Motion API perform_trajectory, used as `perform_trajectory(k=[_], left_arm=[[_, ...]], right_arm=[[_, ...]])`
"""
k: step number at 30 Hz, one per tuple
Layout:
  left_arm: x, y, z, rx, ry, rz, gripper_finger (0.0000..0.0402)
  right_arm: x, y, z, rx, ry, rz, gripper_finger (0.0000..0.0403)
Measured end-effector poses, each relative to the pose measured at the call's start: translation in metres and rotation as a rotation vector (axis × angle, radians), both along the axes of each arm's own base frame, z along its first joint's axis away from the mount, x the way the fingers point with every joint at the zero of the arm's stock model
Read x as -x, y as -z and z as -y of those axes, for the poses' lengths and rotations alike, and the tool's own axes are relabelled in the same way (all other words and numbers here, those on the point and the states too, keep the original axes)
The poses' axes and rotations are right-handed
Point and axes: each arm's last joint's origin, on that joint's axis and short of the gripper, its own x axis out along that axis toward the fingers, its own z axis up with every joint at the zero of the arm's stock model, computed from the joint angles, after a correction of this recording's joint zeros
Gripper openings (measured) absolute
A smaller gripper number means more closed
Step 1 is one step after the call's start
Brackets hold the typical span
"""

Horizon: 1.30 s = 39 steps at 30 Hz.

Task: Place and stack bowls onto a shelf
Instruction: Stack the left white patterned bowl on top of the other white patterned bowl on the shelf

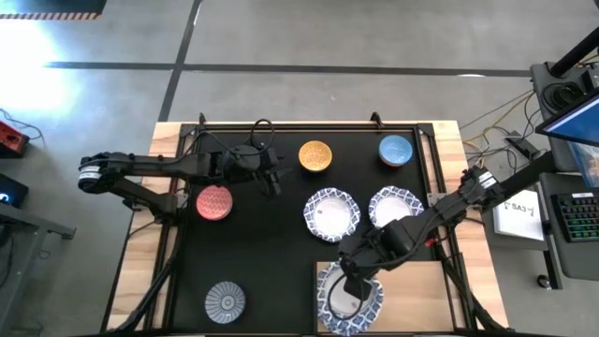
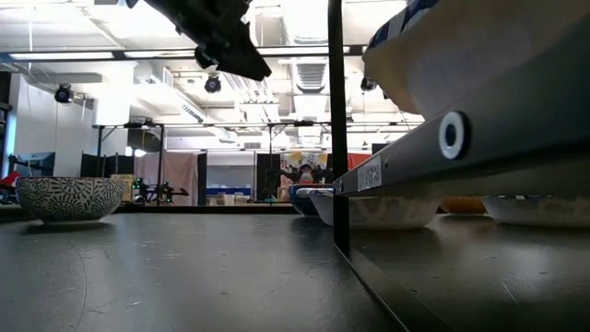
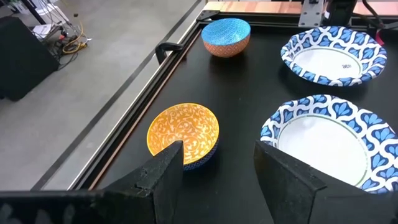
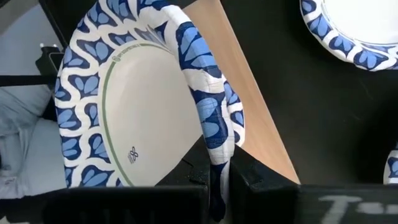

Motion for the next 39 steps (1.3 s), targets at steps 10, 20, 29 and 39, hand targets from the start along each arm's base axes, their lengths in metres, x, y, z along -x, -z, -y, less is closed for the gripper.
perform_trajectory(k=[10,20,29,39], left_arm=[[0.003,0.004,0.000,0.005,0.000,-0.050,0.0178],[0.003,0.005,0.000,0.009,-0.001,-0.065,0.0178],[0.003,0.005,0.000,0.009,-0.002,-0.065,0.0178],[0.003,0.005,0.000,0.019,-0.008,-0.059,0.0178]], right_arm=[[-0.005,0.018,-0.003,-0.026,-0.030,0.047,0.0009],[-0.006,0.034,-0.006,-0.040,-0.038,0.055,0.0012],[-0.004,0.031,-0.006,-0.072,-0.066,0.037,0.0067],[0.006,0.028,-0.001,-0.059,-0.068,-0.034,0.0147]])
